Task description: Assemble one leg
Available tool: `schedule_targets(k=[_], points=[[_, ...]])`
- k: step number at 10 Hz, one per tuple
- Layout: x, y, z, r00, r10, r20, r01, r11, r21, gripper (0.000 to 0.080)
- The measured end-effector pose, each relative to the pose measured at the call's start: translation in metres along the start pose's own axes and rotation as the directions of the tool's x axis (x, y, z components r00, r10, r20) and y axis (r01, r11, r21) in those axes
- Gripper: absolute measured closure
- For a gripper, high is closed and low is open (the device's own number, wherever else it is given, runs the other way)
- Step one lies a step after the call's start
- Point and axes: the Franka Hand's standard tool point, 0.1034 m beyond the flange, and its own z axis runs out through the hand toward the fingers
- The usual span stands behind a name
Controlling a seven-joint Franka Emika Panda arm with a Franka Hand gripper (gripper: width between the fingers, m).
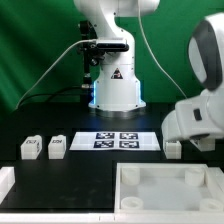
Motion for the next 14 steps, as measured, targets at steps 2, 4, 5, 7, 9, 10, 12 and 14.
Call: schedule_targets(k=[2, 4, 5, 7, 9, 10, 12, 14], points=[[-0.013, 0.009, -0.048, 0.994, -0.029, -0.105, 0.03, 1.0, 0.007, 0.0509], [-0.018, 0.014, -0.09, 0.934, -0.033, -0.357, 0.033, 0.999, -0.006, 0.0509], [-0.016, 0.016, -0.09, 0.879, -0.03, -0.475, 0.025, 1.0, -0.017, 0.0508], [-0.014, 0.02, -0.09, 0.783, -0.03, -0.621, 0.014, 0.999, -0.03, 0.0508], [-0.005, 0.042, -0.126, 0.626, -0.107, -0.772, 0.053, 0.994, -0.094, 0.0508], [-0.002, 0.061, -0.16, 0.574, -0.14, -0.807, 0.073, 0.99, -0.12, 0.0508], [0.014, 0.079, -0.204, 0.346, -0.194, -0.918, 0.065, 0.981, -0.183, 0.0508], [0.011, 0.091, -0.195, 0.165, -0.221, -0.961, -0.009, 0.974, -0.225, 0.0508]])
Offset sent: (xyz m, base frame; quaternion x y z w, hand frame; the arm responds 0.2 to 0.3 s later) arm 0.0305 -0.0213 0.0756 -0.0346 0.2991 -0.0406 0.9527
